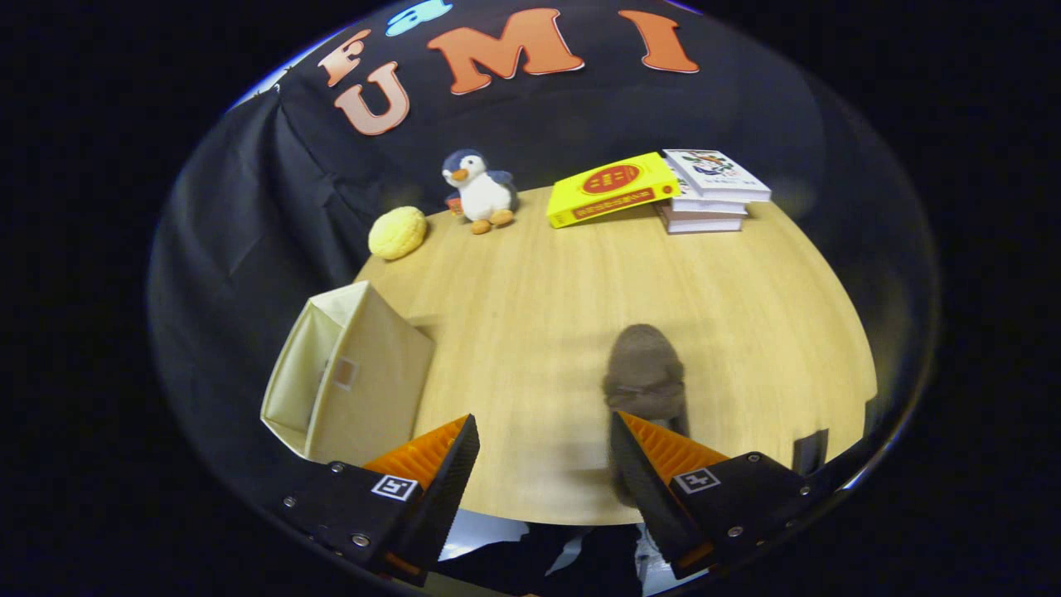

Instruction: Open the storage box then place both shoes into the box .Put the left shoe in first, then the right shoe, with the right side of both shoes facing outward in a uniform manner.

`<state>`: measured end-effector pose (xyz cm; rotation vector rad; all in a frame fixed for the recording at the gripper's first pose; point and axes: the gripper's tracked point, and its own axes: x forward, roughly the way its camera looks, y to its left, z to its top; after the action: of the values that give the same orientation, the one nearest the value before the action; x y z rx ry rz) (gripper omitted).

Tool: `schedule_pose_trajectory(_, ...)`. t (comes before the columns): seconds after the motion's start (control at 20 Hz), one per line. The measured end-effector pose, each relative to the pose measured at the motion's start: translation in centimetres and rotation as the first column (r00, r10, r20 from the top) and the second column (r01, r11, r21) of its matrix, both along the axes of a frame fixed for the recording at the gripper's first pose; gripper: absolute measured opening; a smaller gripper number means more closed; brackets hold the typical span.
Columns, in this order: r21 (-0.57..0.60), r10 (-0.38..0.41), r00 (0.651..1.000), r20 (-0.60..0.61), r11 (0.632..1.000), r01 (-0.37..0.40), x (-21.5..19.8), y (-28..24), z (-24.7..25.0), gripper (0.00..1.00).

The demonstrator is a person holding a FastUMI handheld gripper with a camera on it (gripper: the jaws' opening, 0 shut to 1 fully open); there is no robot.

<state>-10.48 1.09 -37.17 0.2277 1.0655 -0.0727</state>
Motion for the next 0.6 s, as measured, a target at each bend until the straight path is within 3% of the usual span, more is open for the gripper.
schedule_pose_trajectory(0.15, -0.113, 0.015, 0.998, -0.055, 0.993, -0.021, -2.4, -4.3, -2.6, 0.96)
schedule_pose_trajectory(0.35, -0.151, 0.033, 0.996, -0.085, 0.987, -0.046, -2.7, -6.6, -5.7, 0.87)
schedule_pose_trajectory(0.45, -0.185, 0.051, 0.994, -0.097, 0.98, -0.068, -2.3, -7.6, -7.5, 0.81)
schedule_pose_trajectory(0.6, -0.22, 0.049, 0.992, -0.113, 0.973, -0.073, -1.3, -8.8, -9.8, 0.64)
